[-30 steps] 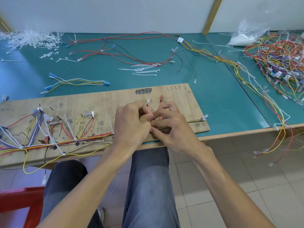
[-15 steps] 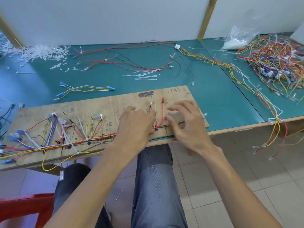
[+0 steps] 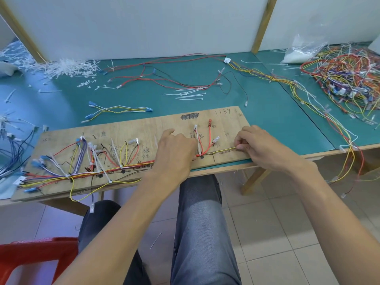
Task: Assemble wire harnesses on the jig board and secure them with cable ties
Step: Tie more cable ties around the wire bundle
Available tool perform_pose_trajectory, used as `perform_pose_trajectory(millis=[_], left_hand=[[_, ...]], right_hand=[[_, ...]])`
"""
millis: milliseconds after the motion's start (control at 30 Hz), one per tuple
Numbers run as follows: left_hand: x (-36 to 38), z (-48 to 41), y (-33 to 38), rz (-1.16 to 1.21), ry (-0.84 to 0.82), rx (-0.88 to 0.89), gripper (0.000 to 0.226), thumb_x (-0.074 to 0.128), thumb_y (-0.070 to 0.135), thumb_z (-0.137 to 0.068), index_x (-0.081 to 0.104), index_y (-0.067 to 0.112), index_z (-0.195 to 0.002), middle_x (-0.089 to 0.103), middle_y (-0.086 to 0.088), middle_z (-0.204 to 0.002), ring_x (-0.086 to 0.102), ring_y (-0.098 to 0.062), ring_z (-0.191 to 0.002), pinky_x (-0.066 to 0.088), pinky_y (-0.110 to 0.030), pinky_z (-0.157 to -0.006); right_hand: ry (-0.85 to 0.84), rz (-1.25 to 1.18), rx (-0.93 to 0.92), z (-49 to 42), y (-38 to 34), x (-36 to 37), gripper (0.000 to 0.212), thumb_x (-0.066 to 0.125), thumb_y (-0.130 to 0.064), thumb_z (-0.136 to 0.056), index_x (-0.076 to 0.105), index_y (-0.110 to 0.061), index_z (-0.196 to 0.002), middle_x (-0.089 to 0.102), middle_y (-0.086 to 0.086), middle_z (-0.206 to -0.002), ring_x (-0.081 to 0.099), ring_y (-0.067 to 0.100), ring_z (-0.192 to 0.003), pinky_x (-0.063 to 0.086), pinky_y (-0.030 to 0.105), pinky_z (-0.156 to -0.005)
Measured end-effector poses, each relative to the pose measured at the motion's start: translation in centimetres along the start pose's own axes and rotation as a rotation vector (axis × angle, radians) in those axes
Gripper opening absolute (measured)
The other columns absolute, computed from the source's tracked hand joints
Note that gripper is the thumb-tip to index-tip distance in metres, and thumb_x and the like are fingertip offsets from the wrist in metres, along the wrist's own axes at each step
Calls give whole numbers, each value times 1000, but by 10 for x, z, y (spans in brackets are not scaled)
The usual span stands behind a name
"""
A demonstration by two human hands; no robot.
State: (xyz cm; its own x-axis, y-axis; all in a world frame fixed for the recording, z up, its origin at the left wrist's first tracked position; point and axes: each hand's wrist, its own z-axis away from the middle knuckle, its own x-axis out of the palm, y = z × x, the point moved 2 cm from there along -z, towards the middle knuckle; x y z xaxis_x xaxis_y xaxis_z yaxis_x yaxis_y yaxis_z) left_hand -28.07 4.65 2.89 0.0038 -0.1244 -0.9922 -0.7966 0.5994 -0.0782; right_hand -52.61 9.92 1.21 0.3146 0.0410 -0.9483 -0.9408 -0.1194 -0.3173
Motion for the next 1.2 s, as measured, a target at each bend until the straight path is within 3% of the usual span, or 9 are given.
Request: perform_pose_trajectory(millis=[100,233,467,600,700,800,867,1000,1200], left_hand=[[0,1,0,12,-1,19,8,65,29,-98,61,27,-91,72,-5,-85,69,-27,-93,27,-38,-119],[-1,0,7,-45,-13,38,11,68,16,-91,64,27,-92,73,-4,-85,71,-26,-93,26,-41,-121],[1,3,4,-53,-5,27,14,69,20,-91,58,28,-92,72,-3,-84,71,-25,-92,24,-39,-122],[0,3,8,-75,-16,26,13,70,16,-89,66,24,-97,71,-3,-84,72,-25,-90,23,-40,-123],[1,3,9,-80,-3,15,11,65,14,-94,65,23,-100,72,-3,-86,72,-26,-89,22,-41,-124],[4,4,7,-66,3,7,14,59,10,-96,63,23,-101,72,-1,-90,71,-24,-91,20,-41,-124],[4,4,8,-66,8,6,16,58,9,-96,64,21,-104,72,0,-90,71,-24,-90,19,-41,-124],[7,4,11,-73,9,1,19,56,8,-96,64,17,-111,71,0,-89,71,-24,-88,20,-42,-125],[10,7,10,-83,-16,-15,27,60,12,-94,59,14,-121,70,0,-93,70,-24,-90,19,-42,-123]], right_hand=[[26,26,-39,1,2,4,14,51,-18,-109,62,-18,-100,50,-8,-101,43,18,-96,43,41,-89],[71,53,-52,2,1,8,18,44,-20,-111,61,-16,-105,49,-3,-104,44,19,-96,45,41,-85],[121,45,-47,9,8,0,11,62,-30,-104,65,-20,-106,59,-7,-105,42,19,-96,41,35,-83],[68,93,-19,8,10,2,12,49,-18,-108,61,-17,-107,60,-2,-107,41,20,-96,43,38,-86],[41,130,-36,5,10,4,25,45,4,-102,57,-17,-109,53,0,-108,42,24,-97,45,43,-88],[76,157,-92,4,11,6,35,45,16,-94,53,-16,-106,46,-3,-104,36,20,-93,43,34,-83],[129,195,-147,6,12,7,35,47,18,-92,53,-15,-105,44,-2,-102,34,19,-92,38,31,-78],[226,251,-209,8,16,12,37,53,22,-86,54,-10,-104,47,4,-105,40,25,-92,48,41,-73],[351,297,-319,10,23,14,30,57,23,-87,62,-3,-102,54,10,-103,50,30,-87,51,39,-68]])
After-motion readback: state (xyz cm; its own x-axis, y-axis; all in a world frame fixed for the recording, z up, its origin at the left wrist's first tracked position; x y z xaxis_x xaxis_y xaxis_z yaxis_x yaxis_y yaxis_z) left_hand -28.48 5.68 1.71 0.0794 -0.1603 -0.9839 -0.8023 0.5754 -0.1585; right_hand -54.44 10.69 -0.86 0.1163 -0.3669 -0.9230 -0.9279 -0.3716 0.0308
